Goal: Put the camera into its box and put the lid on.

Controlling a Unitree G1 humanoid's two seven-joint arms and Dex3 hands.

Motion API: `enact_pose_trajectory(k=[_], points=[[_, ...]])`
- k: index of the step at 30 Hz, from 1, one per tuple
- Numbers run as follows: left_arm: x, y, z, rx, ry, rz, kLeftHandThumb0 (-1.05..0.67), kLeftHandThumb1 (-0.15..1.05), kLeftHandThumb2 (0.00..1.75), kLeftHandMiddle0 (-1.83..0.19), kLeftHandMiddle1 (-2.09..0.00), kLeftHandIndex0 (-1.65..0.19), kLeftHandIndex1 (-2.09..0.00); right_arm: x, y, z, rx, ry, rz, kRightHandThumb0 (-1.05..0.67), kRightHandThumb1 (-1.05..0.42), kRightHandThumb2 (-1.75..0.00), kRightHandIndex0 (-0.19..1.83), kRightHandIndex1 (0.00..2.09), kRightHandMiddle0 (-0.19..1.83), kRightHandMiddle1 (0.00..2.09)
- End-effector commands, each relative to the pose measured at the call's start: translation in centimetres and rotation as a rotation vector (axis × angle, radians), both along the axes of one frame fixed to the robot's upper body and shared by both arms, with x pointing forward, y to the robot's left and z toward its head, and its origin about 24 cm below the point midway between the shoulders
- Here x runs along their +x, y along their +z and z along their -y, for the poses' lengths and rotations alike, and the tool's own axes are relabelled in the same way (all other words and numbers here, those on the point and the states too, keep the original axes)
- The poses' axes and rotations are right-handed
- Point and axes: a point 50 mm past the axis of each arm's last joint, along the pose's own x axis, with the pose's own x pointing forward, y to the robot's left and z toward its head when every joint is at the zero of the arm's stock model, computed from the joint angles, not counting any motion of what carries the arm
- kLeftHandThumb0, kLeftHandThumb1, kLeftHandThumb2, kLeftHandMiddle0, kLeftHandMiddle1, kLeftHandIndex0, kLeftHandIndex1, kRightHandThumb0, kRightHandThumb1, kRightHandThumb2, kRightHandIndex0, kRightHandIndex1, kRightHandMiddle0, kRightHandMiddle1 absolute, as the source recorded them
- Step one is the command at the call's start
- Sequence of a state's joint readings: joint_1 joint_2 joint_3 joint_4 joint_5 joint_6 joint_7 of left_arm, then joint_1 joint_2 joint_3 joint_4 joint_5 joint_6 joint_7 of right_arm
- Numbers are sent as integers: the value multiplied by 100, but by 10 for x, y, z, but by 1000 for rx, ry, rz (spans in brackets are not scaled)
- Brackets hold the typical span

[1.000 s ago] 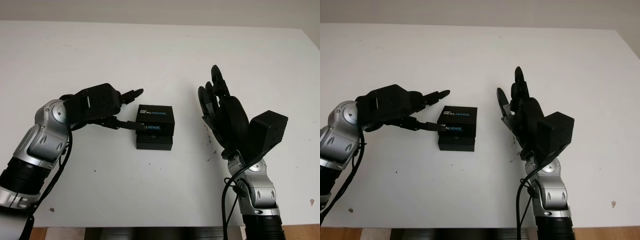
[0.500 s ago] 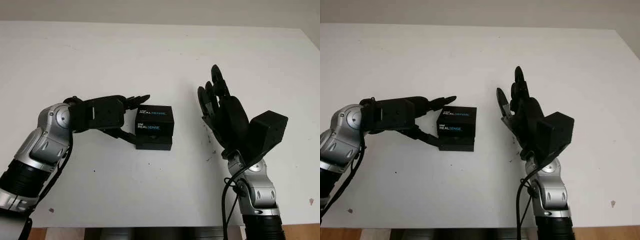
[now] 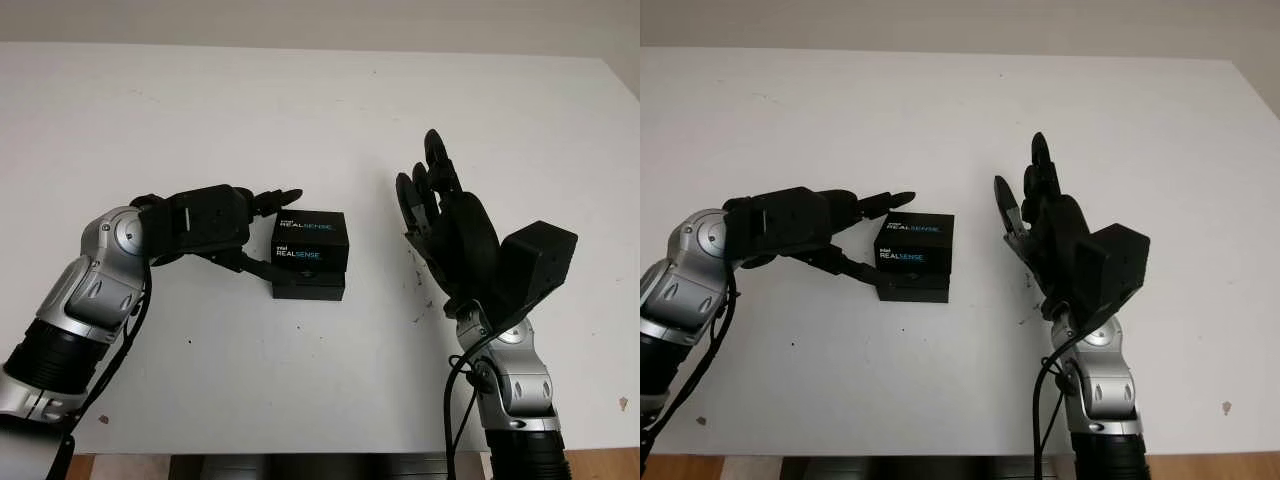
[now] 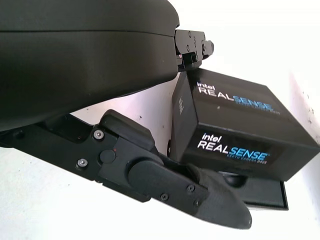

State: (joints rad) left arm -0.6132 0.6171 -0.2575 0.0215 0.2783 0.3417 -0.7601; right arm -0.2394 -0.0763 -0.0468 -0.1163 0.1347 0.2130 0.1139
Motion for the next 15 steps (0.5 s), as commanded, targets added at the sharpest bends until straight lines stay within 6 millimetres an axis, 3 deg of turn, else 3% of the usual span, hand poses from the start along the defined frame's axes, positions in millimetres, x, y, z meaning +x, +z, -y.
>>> enact_pose_trajectory(k=[1, 2, 7, 15], points=[[-2, -10, 2, -14, 17, -25, -87, 104, 12, 1, -71, -7, -25, -2, 0, 0, 4, -7, 6, -59, -105, -40, -14, 6, -10, 6], [-2, -10, 2, -17, 28, -21, -87, 105, 13, -2, -81, -11, -32, -2, 0, 0, 3, -8, 10, -59, -105, -40, -14, 6, -10, 6], [-3, -9, 5, -9, 56, -9, -82, 103, 6, -10, -95, -1, -79, -3, 0, 1, 10, -6, 7, -59, -105, -40, -14, 6, -10, 5], [-3, -10, 7, -7, 51, -7, -72, 93, 4, -8, -116, 2, -100, -3, 0, 3, 6, -13, 10, -59, -105, -39, -13, 6, -9, 6]])
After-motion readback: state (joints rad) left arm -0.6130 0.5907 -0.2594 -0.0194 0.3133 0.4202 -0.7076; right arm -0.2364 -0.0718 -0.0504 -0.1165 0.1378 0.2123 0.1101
